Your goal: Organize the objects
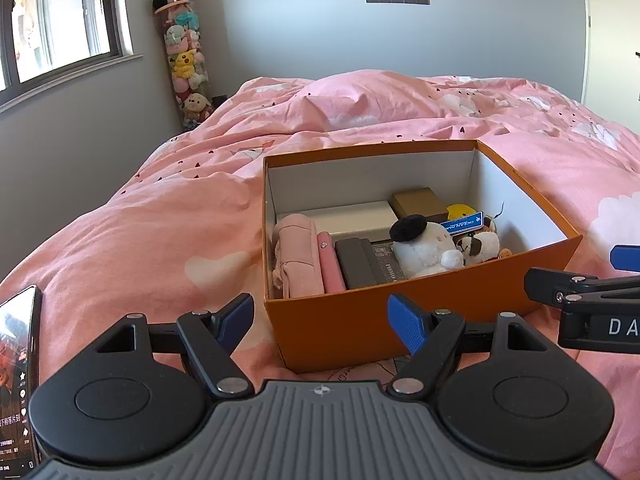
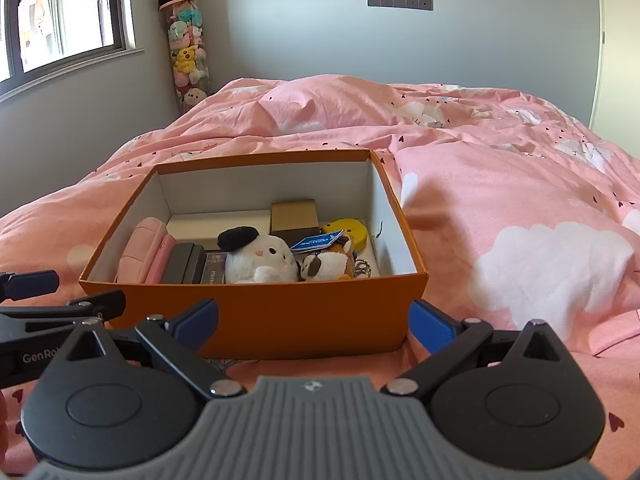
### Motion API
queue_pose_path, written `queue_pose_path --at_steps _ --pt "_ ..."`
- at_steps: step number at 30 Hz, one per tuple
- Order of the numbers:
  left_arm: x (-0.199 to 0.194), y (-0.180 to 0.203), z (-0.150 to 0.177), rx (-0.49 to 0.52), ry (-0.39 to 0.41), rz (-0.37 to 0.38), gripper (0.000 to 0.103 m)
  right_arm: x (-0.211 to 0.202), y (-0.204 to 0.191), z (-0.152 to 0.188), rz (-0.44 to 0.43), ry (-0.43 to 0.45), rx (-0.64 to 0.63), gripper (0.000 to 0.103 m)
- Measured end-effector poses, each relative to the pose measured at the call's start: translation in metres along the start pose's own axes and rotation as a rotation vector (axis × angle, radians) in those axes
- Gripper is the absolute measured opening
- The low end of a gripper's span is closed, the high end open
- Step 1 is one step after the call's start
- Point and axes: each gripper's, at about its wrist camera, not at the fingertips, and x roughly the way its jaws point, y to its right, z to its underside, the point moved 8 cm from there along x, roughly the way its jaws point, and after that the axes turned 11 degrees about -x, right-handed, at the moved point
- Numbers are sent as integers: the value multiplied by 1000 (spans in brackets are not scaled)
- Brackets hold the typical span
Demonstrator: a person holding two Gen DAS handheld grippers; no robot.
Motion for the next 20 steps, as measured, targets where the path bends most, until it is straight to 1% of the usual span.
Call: queue_pose_path --at_steps 4,6,9,13,14,15,17,20 --pt "-1 0 0 0 1 0 91 0 0 0 -1 0 0 101" --pt "-1 1 0 2 3 4 94 0 0 0 0 1 1 101" --pt "-1 1 0 14 3 0 94 0 0 0 0 1 1 101" --pt "-1 4 1 21 -5 15 95 1 -1 2 0 -3 3 101" --pt "-1 5 2 24 -5 16 101 1 -1 2 0 -3 3 101" --pt "-1 5 1 26 -1 15 103 1 -1 2 0 -3 3 101" --pt "-2 4 0 28 20 -17 103 1 -1 2 2 -2 6 102" --pt "-3 4 -2 17 23 -4 103 2 1 3 1 -5 13 102"
